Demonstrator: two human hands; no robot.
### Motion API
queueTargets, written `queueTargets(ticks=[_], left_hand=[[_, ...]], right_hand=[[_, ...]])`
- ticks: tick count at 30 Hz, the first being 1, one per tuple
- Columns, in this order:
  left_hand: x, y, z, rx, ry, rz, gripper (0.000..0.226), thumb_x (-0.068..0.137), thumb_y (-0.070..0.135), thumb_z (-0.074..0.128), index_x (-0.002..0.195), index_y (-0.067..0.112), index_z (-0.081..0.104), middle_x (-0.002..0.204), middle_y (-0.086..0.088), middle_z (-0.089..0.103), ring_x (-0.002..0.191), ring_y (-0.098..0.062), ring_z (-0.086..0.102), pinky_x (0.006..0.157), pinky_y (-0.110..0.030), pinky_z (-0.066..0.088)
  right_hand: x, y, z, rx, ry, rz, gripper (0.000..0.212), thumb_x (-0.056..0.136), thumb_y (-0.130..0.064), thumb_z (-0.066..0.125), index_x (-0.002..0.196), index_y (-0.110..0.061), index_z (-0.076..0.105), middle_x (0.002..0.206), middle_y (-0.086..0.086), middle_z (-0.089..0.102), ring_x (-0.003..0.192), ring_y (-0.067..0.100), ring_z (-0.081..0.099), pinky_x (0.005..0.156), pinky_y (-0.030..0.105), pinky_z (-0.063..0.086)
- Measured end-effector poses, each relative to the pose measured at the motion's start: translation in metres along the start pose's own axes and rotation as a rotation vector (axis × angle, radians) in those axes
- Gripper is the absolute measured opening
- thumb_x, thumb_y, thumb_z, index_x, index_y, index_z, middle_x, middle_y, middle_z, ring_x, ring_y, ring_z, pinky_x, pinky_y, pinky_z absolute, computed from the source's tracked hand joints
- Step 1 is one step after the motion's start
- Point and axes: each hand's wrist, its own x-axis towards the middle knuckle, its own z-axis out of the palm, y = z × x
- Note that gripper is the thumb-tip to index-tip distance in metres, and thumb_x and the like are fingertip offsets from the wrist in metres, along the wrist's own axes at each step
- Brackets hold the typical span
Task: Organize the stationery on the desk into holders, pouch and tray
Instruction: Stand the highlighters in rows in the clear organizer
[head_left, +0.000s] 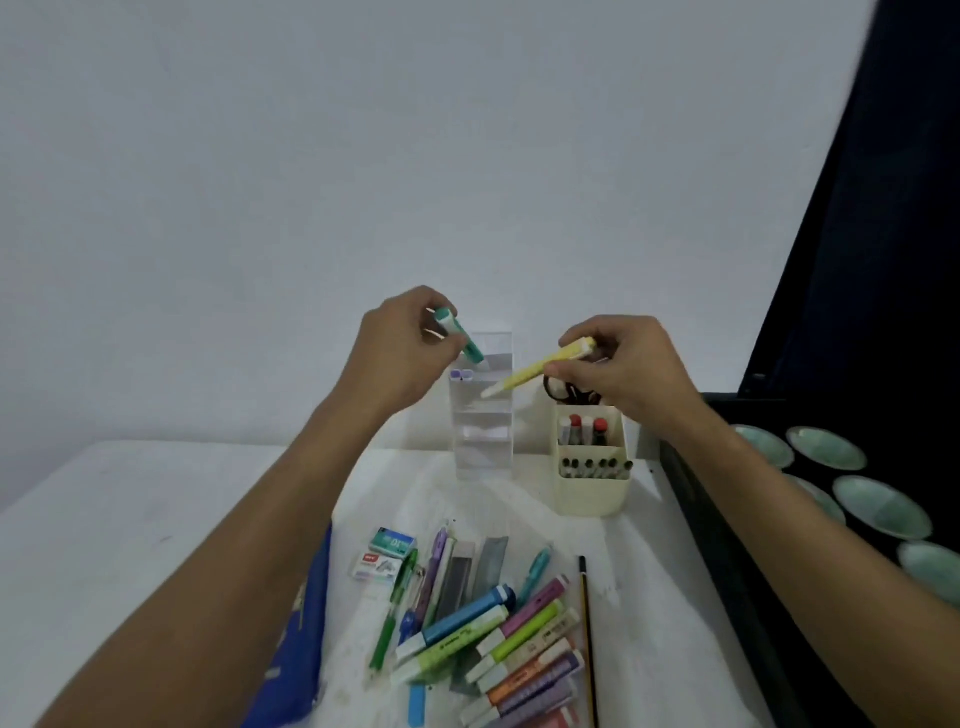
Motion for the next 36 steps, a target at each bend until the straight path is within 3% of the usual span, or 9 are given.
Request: queueTargets(ticks=[5,10,14,17,21,28,30,33,36], left_hand=[[0.008,-0.001,0.011,0.037,-0.014,0.116,0.018,0.082,0.017,0.072,0.099,0.020,0.066,0.089,0.007,0.065,0.076,-0.008,0.067,0.064,-0.007,0.048],[0.009,-0.019,0.035,0.101,-0.073,0.113,0.017,0.085,0.020,0.069,0.101,0.021,0.066,0.091,0.011,0.064,0.081,-0.011,0.067,0.075,-0.029,0.056],[0.012,-0.032,0.044,0.144,-0.126,0.100,0.015,0.086,0.023,0.067,0.100,0.023,0.065,0.097,0.004,0.070,0.085,-0.015,0.066,0.076,-0.037,0.056],[0.016,-0.039,0.048,0.168,-0.134,0.094,0.017,0.085,0.023,0.065,0.103,0.025,0.065,0.095,0.004,0.069,0.083,-0.017,0.065,0.074,-0.038,0.055],[0.020,-0.043,0.051,0.230,-0.175,0.105,0.017,0.087,0.027,0.065,0.103,0.023,0.068,0.097,0.002,0.071,0.085,-0.018,0.065,0.076,-0.035,0.054],[0.027,-0.046,0.060,0.467,-0.325,0.174,0.017,0.091,0.025,0.058,0.101,0.023,0.072,0.088,-0.004,0.068,0.082,-0.025,0.061,0.077,-0.040,0.051],[0.031,-0.047,0.061,0.538,-0.320,0.199,0.017,0.092,0.025,0.056,0.103,0.024,0.070,0.092,-0.001,0.067,0.083,-0.023,0.059,0.075,-0.036,0.047],[0.035,-0.049,0.063,0.581,-0.320,0.226,0.016,0.094,0.030,0.055,0.100,0.022,0.068,0.096,-0.001,0.064,0.087,-0.022,0.055,0.074,-0.031,0.031],[0.036,-0.054,0.067,0.605,-0.331,0.256,0.019,0.094,0.031,0.054,0.106,0.025,0.067,0.100,-0.002,0.060,0.091,-0.022,0.054,0.075,-0.031,0.031]], right_hand=[[0.025,-0.008,0.016,-0.041,0.137,-0.037,0.023,0.071,-0.012,0.083,0.092,-0.010,0.074,0.073,0.001,0.064,0.059,0.008,0.056,0.055,0.008,0.045],[0.031,0.006,0.042,-0.263,0.085,-0.094,0.024,0.080,-0.008,0.073,0.104,-0.004,0.072,0.097,0.009,0.071,0.078,0.015,0.062,0.078,0.018,0.049],[0.033,0.015,0.057,-0.354,0.072,-0.178,0.012,0.082,-0.013,0.071,0.088,-0.002,0.072,0.079,0.010,0.069,0.069,0.021,0.055,0.069,0.030,0.047],[0.035,0.021,0.062,-0.440,0.055,-0.204,0.014,0.084,-0.020,0.069,0.080,-0.007,0.069,0.070,0.004,0.061,0.065,0.017,0.048,0.063,0.025,0.034],[0.039,0.028,0.070,-0.450,0.001,-0.203,0.014,0.085,-0.023,0.068,0.082,-0.010,0.068,0.074,0.003,0.058,0.071,0.017,0.050,0.060,0.021,0.032],[0.052,0.036,0.085,-0.447,-0.169,-0.177,0.018,0.088,-0.010,0.057,0.088,-0.008,0.075,0.073,0.016,0.066,0.072,0.030,0.058,0.065,0.031,0.042],[0.053,0.040,0.088,-0.466,-0.194,-0.189,0.027,0.088,-0.005,0.052,0.098,-0.014,0.075,0.070,0.017,0.065,0.068,0.030,0.055,0.059,0.025,0.038],[0.055,0.045,0.093,-0.498,-0.196,-0.222,0.034,0.089,-0.005,0.052,0.109,-0.025,0.072,0.071,0.013,0.066,0.070,0.029,0.054,0.065,0.035,0.045],[0.056,0.047,0.095,-0.530,-0.207,-0.254,0.032,0.090,-0.010,0.054,0.110,-0.029,0.070,0.071,0.012,0.063,0.075,0.030,0.053,0.068,0.037,0.046]])
